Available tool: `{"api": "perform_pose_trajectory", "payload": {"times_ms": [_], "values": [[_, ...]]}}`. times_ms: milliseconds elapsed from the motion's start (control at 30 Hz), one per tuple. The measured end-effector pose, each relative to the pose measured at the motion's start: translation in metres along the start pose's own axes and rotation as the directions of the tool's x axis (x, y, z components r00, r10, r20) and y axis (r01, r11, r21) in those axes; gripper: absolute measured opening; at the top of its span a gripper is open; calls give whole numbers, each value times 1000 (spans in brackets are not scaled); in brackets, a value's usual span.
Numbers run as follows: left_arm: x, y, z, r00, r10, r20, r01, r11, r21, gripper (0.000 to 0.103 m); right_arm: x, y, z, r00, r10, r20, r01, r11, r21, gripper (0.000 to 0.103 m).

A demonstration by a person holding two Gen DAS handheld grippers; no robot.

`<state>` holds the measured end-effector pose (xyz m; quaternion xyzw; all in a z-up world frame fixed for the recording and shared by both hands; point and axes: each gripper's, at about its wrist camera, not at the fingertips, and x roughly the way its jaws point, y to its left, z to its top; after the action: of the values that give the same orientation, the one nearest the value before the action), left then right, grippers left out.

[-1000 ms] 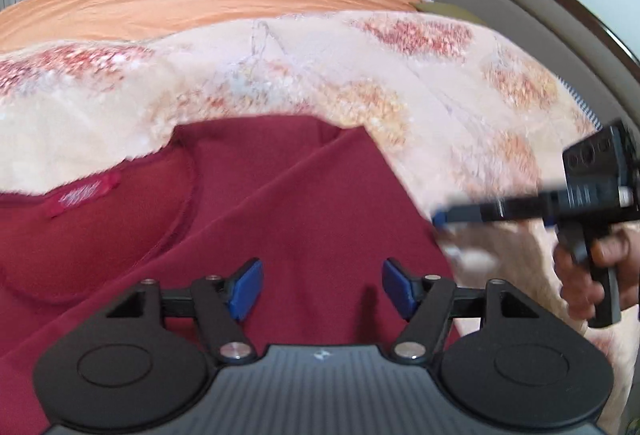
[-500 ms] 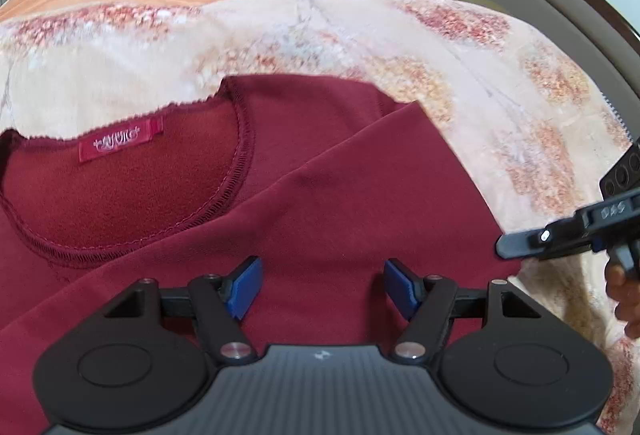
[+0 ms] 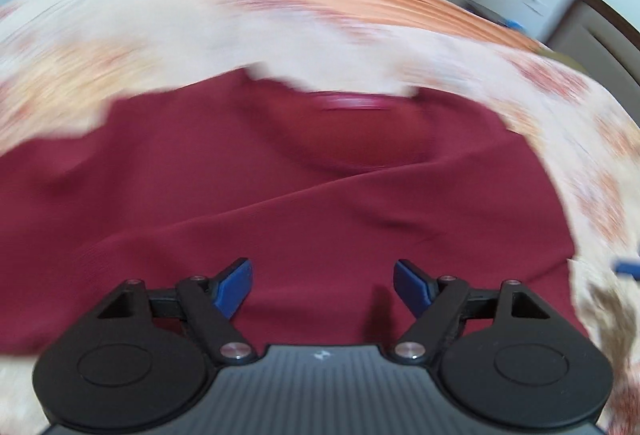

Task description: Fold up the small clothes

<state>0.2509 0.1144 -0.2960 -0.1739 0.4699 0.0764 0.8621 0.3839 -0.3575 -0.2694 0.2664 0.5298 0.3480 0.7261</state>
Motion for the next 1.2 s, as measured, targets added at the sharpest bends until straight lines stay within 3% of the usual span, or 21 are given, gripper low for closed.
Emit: {"api": "perform_pose_trajectory", "payload": {"times_ms": [200, 367, 500, 633, 767, 900, 1000, 1033, 1100, 1133, 1167, 1200], "values": [[-39, 72, -7, 992, 104, 76, -90, 980, -177, 84, -5, 30, -27, 999, -28, -47, 27, 999, -21, 67], [-82, 139, -22, 974, 180, 134, -120, 923, -367, 84, -3, 72, -35, 996, -42, -84, 36, 997, -70, 69], [-115, 206, -48, 951, 260, 167, -135, 836, -532, 84, -1, 116, -38, 992, -65, -107, 52, 991, -121, 69], [-149, 287, -77, 925, 318, 207, -91, 716, -692, 83, 2, 171, -44, 991, -81, -108, 59, 980, -190, 70], [-170, 366, -93, 900, 358, 248, -27, 614, -789, 83, 26, 223, -58, 988, -101, -115, 71, 970, -234, 74], [-167, 426, -94, 902, 355, 244, 13, 544, -839, 83, 68, 267, -79, 985, -97, -143, 59, 967, -248, 74], [-161, 449, -98, 902, 325, 285, 94, 496, -863, 82, 97, 295, -95, 982, -80, -172, 35, 967, -253, 73], [-160, 454, -99, 898, 316, 306, 125, 485, -866, 77, 109, 305, -102, 980, -78, -183, 29, 966, -256, 73], [-155, 461, -101, 893, 295, 341, 175, 469, -866, 48, 124, 320, -109, 977, -71, -200, 16, 965, -261, 73], [-155, 463, -102, 894, 284, 348, 188, 466, -864, 22, 131, 327, -113, 976, -66, -210, 8, 964, -266, 73], [-155, 463, -102, 893, 276, 355, 195, 474, -859, 16, 137, 334, -115, 974, -63, -218, 1, 962, -274, 73], [-157, 459, -96, 887, 282, 367, 189, 503, -843, 16, 142, 340, -115, 973, -62, -224, -5, 959, -284, 73]]}}
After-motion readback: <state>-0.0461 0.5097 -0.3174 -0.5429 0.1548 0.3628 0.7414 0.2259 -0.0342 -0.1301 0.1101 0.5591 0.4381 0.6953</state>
